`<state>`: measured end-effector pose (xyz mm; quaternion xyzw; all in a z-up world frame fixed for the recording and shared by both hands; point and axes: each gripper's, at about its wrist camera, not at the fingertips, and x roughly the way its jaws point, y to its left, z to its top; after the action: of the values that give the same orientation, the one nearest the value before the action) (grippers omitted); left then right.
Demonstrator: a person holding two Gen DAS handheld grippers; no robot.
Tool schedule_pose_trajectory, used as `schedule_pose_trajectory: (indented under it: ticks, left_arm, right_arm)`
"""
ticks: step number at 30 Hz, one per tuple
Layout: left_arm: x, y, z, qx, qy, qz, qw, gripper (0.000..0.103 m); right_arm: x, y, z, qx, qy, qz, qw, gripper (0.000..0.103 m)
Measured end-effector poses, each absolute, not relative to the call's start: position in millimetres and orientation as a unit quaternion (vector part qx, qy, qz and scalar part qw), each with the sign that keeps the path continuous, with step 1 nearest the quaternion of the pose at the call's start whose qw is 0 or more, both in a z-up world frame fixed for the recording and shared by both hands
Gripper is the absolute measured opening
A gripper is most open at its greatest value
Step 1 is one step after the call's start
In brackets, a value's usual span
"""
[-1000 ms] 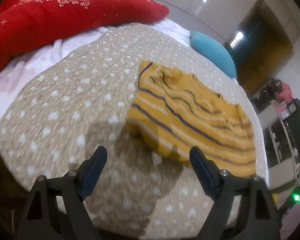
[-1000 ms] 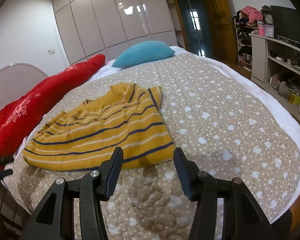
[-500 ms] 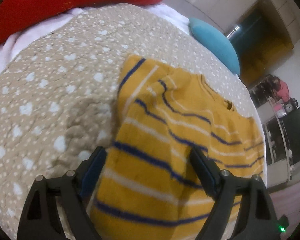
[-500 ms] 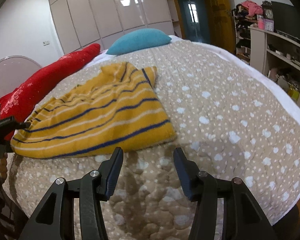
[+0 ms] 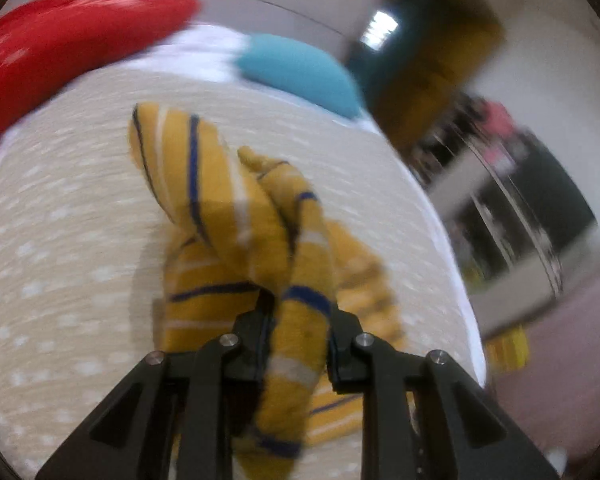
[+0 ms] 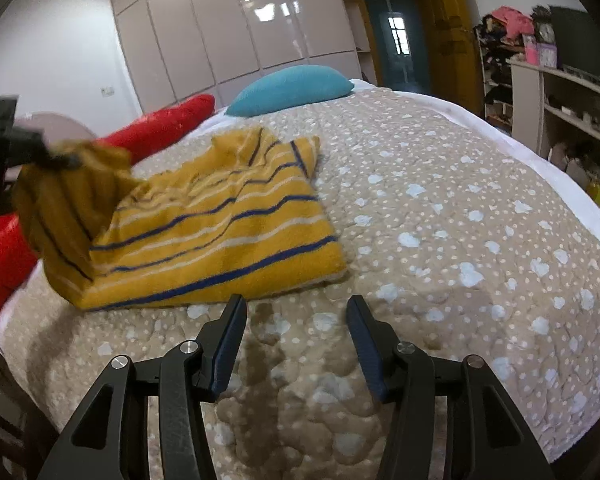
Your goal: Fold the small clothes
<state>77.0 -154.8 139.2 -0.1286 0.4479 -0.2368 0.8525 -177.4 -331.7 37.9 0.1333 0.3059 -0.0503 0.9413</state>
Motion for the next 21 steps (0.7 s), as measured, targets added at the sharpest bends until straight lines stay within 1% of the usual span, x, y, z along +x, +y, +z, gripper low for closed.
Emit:
schedule_pose_trajectory:
  ticks: [4, 6, 7, 9, 11, 12, 14, 16, 19, 21]
  left_arm:
    - [75, -245, 118, -0.056, 0.469, -0.28, 0.836, 0.022]
    - [76, -273, 96, -0.025, 0.491, -0.288, 0.822, 0.027]
    - [76, -281, 84, -0.021, 0.506, -0.285, 0.814, 0.032]
    - [74, -278, 78, -0.041, 0.507, -0.287, 0.811, 0.039]
    - [67, -266, 85, -0.077, 0.501, -0.315, 0.802, 0.058]
    - [63, -254, 91, -0.094, 0.497, -0.325, 0.799, 0.061]
    - [51, -234, 106, -0.112, 0.478, -0.328, 0.807, 0.074]
    - [33, -214, 117, -0.105, 0.451, -0.32, 0.826, 0.081]
    - [12, -182, 121, -0.074, 0.428, -0.284, 0.855, 0.081]
    - [1, -165, 117, -0.063, 0.427, -0.263, 0.863, 0.082]
  right_arm:
    - [-191, -359, 50, 0.177, 0.278, -0.076, 0.941, 0.057]
    - [-194, -369, 49, 0.189, 0.278, -0.086, 0.938, 0.057]
    - [-196, -374, 47, 0.196, 0.283, -0.092, 0.935, 0.057]
    - [-199, -380, 44, 0.207, 0.288, -0.095, 0.93, 0.057]
    - [-202, -383, 44, 0.208, 0.288, -0.1, 0.929, 0.057]
    - [-202, -383, 45, 0.206, 0.287, -0.103, 0.93, 0.057]
    - [-201, -385, 47, 0.207, 0.287, -0.103, 0.93, 0.057]
    - [-199, -386, 54, 0.212, 0.282, -0.097, 0.931, 0.057]
    - [-196, -388, 68, 0.224, 0.27, -0.076, 0.933, 0.057]
    - [-189, -387, 83, 0.237, 0.261, -0.045, 0.935, 0.057]
